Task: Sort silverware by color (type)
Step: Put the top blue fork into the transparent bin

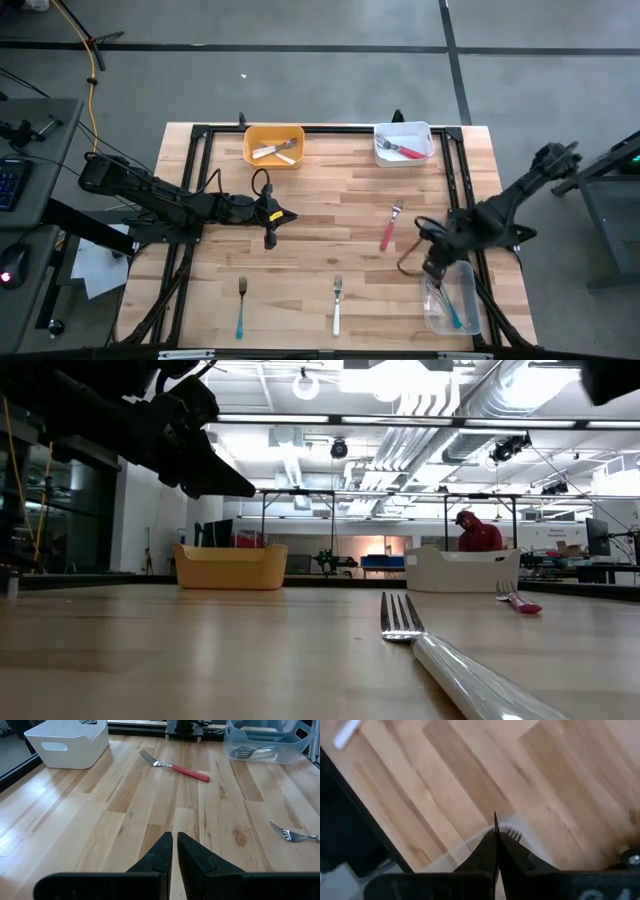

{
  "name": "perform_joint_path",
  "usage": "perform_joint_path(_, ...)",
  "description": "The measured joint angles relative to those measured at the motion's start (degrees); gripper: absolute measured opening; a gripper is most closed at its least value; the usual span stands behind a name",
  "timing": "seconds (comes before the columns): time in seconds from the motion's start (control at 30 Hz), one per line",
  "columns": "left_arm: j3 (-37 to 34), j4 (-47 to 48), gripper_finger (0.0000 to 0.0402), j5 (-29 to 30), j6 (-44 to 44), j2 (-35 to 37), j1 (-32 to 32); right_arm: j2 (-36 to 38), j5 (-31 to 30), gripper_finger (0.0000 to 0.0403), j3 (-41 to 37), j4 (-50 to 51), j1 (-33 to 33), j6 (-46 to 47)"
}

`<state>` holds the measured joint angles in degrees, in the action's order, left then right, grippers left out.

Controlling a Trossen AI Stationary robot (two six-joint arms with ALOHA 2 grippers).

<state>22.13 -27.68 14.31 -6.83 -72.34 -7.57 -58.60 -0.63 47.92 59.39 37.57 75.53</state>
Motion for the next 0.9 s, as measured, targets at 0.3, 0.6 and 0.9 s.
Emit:
perform_joint_path(0.3,0.0,0.0,0.0019,0.02,-0.02,0.0,0.0,-6.39,-2.89,0.0002,0.0,2.77,10.66,4.52)
perform_joint_path(0.6,0.0,0.0,0.0019,0.02,-0.04,0.0,0.0,-12.0,-1.43,0.0002,-0.02,2.38,13.84,2.72)
perform_joint_path(0.9,0.0,0.0,0.0019,0.04,-0.04,0.0,-0.02,-13.45,-0.41,0.0016,-0.02,2.19,13.85,0.3)
